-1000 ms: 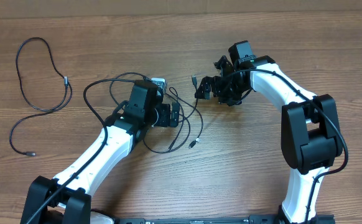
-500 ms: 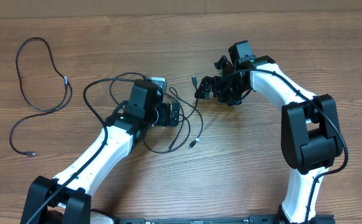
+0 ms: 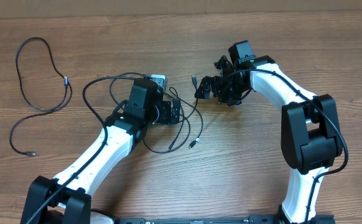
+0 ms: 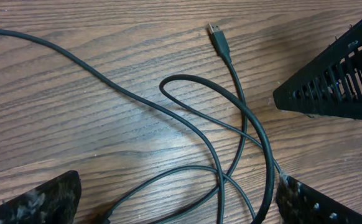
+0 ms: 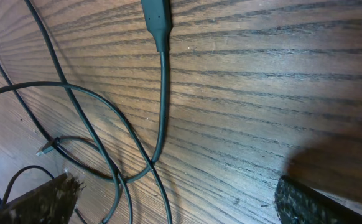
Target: Untangle cables
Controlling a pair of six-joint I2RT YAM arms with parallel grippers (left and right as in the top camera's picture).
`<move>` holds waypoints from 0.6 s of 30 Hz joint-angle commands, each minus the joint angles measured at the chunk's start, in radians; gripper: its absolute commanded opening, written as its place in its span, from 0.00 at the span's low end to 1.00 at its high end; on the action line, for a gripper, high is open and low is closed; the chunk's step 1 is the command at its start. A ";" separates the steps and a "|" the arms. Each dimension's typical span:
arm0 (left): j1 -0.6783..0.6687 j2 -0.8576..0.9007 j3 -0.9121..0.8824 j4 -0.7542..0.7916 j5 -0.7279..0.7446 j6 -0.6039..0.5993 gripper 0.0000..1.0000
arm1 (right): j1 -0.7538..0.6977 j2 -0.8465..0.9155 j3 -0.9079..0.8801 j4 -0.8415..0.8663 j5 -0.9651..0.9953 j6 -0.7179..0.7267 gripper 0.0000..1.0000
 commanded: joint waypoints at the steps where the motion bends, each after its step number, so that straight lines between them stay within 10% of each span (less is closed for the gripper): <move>1: -0.005 0.009 -0.007 0.005 -0.009 0.002 0.99 | 0.005 0.004 0.025 0.003 -0.012 0.001 1.00; 18: -0.005 0.009 -0.007 0.029 -0.002 -0.024 1.00 | 0.005 0.004 0.025 0.003 -0.011 0.001 1.00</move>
